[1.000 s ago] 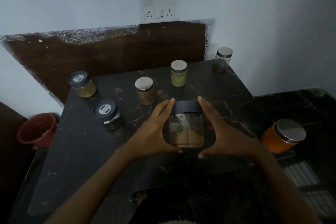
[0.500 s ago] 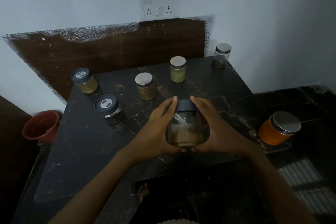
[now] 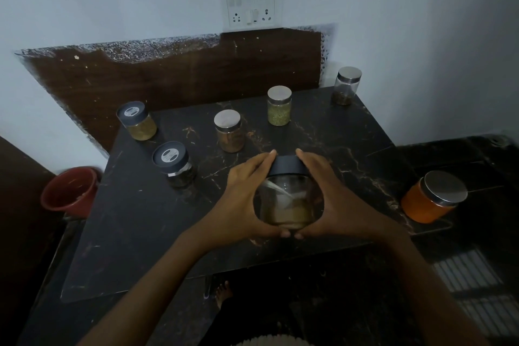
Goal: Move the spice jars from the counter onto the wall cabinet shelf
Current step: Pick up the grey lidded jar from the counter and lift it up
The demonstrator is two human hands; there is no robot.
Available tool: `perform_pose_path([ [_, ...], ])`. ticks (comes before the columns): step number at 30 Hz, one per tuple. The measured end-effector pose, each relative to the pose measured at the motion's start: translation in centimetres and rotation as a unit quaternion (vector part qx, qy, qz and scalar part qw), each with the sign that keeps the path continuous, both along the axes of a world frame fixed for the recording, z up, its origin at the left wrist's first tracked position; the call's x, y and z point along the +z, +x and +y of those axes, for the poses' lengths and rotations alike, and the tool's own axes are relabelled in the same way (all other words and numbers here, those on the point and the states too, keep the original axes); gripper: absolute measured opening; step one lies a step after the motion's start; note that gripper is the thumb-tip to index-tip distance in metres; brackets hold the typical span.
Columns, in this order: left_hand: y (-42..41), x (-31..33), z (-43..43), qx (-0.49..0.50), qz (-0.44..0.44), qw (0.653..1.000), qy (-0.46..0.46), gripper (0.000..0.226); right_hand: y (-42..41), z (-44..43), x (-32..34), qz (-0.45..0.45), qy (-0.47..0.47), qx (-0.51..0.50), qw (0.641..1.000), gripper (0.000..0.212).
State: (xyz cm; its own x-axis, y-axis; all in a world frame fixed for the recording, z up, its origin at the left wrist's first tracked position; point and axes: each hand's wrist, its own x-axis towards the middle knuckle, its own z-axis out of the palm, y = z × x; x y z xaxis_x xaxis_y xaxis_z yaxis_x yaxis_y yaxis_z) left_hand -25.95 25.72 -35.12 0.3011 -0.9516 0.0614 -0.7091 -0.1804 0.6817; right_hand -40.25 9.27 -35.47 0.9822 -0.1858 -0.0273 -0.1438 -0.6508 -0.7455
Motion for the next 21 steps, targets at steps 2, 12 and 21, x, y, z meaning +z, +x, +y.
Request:
perform_pose_path([
  [2,0.3,0.0,0.4,0.003,0.006,1.000,-0.018,0.123,-0.3,-0.1,0.0,0.006,0.023,0.001,1.000,0.133],
  [12,0.0,-0.4,0.5,-0.003,-0.003,1.000,-0.016,0.125,0.0,0.2,0.4,-0.016,0.009,-0.006,1.000,0.126],
  [21,0.2,-0.2,1.3,0.004,0.133,0.991,-0.035,0.125,-0.4,-0.2,0.6,-0.008,0.080,0.001,0.997,0.126],
])
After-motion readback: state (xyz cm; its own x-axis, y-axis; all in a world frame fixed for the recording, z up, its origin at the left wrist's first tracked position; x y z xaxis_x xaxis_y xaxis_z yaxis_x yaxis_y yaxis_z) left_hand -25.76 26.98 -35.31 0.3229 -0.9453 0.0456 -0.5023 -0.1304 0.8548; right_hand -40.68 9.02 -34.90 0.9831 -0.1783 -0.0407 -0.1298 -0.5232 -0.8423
